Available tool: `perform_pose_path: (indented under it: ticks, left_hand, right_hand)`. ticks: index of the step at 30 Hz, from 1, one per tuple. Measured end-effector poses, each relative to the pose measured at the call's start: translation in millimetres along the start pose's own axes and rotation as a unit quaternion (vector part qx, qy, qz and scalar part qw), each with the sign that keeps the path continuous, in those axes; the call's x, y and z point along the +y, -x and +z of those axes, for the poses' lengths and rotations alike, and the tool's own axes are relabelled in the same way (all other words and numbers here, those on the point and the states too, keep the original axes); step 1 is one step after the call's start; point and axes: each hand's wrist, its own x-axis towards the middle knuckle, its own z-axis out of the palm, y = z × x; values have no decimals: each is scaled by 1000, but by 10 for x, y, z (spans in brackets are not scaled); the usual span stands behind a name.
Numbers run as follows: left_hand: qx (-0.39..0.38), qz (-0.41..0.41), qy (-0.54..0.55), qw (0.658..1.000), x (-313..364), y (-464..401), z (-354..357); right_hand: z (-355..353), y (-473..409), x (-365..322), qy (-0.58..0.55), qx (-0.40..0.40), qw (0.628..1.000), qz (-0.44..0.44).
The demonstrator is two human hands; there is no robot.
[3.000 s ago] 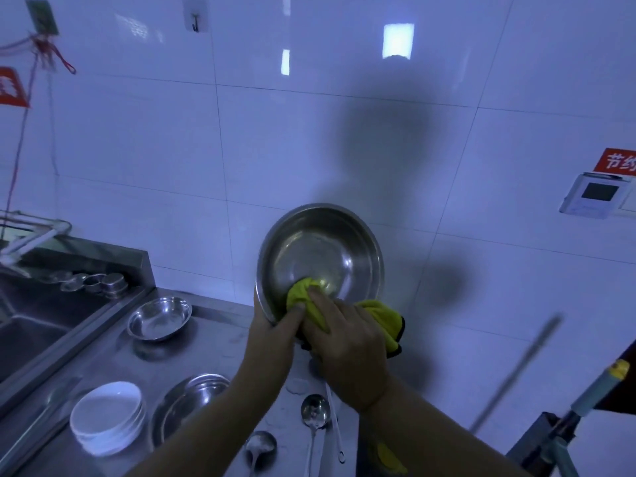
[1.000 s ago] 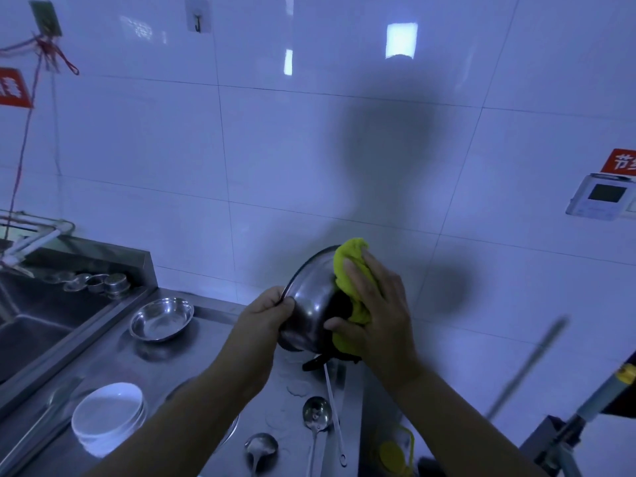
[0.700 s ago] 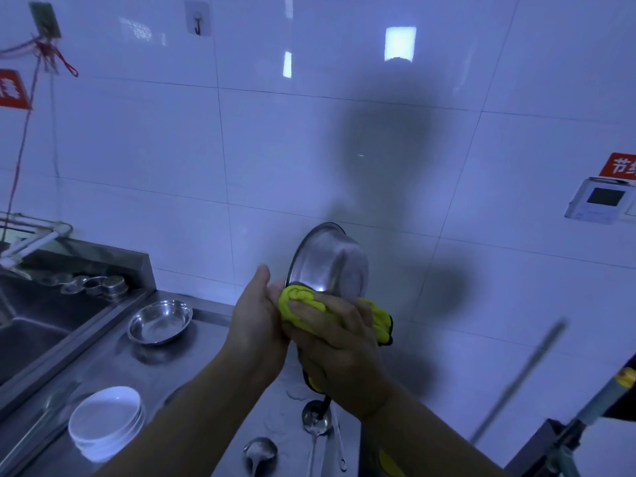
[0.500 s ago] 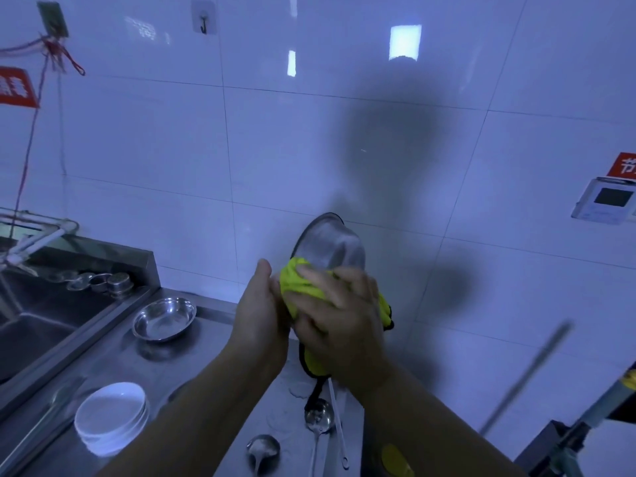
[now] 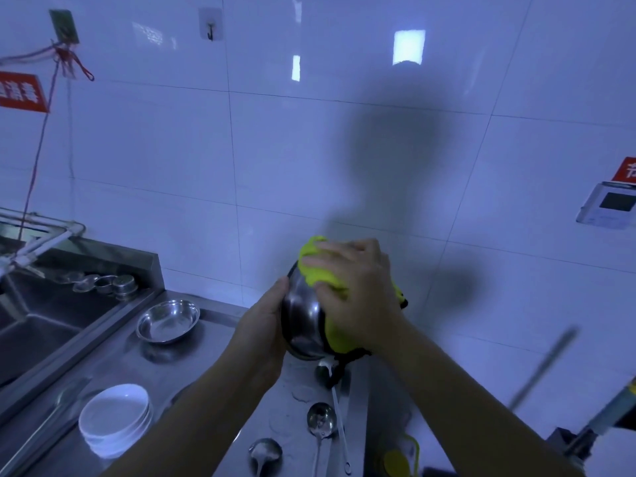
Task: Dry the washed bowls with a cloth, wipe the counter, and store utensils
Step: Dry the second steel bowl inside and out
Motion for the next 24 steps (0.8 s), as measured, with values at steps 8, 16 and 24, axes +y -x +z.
perform_pose_path:
  ticks: [8, 16, 24]
  left_hand:
    - [45, 27, 4, 999, 12, 27, 31]
    - [-39, 15, 195, 980, 347, -117, -42]
    - [-44, -23, 157, 986, 172, -100, -19]
  right_hand:
    - [-10, -119, 192, -75, 44, 986, 143]
    - [188, 366, 198, -267, 90, 920, 274]
    - [-131, -18, 291, -152, 95, 965, 191]
